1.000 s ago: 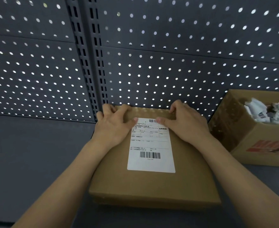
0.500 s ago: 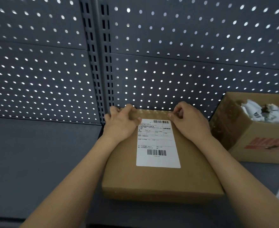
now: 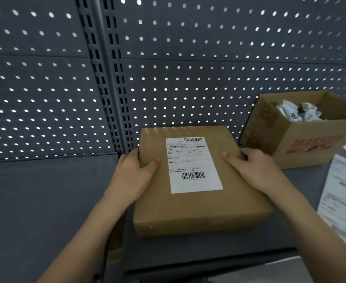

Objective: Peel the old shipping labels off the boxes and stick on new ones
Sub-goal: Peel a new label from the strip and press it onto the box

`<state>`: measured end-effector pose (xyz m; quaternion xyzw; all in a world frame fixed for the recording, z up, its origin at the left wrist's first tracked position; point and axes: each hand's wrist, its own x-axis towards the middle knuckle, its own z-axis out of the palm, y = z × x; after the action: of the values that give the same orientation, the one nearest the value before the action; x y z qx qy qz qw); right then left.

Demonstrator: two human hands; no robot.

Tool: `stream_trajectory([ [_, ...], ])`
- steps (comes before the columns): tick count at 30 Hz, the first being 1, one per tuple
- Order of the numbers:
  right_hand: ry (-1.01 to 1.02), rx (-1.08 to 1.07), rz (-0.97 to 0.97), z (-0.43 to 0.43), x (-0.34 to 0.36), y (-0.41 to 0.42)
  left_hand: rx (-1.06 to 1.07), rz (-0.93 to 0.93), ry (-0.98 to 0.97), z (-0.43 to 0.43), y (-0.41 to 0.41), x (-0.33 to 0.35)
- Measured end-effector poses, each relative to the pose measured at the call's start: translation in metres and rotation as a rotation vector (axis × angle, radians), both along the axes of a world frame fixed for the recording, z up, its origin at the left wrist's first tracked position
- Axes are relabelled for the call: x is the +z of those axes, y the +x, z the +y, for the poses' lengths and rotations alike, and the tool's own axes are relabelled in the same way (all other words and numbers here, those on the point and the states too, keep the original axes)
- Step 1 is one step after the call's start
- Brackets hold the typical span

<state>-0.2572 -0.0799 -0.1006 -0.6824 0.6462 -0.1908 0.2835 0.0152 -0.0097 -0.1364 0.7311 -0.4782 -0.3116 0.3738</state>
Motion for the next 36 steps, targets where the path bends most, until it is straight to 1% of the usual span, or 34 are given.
stream_trajectory([
  [2,0.001,-0.022,-0.046,0.008,0.002,0.0,-0.006,-0.01,-0.035,0.004,-0.001,0.0],
  [4,-0.009,-0.053,-0.052,0.019,0.003,-0.002,-0.01,-0.043,-0.077,0.009,-0.005,0.0],
  [8,-0.108,-0.093,-0.037,0.048,0.005,-0.011,-0.046,-0.067,-0.14,0.019,-0.014,0.007],
  [10,-0.157,-0.127,-0.025,0.064,0.008,-0.019,-0.065,-0.088,-0.133,0.023,-0.021,0.011],
  [14,-0.258,-0.196,-0.044,0.094,0.013,-0.047,-0.147,-0.109,-0.196,0.035,-0.045,0.024],
  [18,-0.255,-0.257,-0.063,0.127,0.021,-0.086,-0.238,-0.089,-0.251,0.043,-0.077,0.034],
  [22,-0.298,-0.365,-0.093,0.164,0.024,-0.131,-0.355,-0.063,-0.25,0.047,-0.124,0.037],
  [29,-0.306,-0.596,-0.245,0.231,-0.004,-0.226,-0.579,0.02,-0.199,0.057,-0.232,0.036],
  [33,-0.335,-0.711,-0.196,0.274,-0.019,-0.279,-0.705,0.069,-0.166,0.063,-0.299,0.028],
  [36,-0.315,-0.821,-0.197,0.303,-0.029,-0.312,-0.818,0.097,-0.128,0.066,-0.35,0.02],
])
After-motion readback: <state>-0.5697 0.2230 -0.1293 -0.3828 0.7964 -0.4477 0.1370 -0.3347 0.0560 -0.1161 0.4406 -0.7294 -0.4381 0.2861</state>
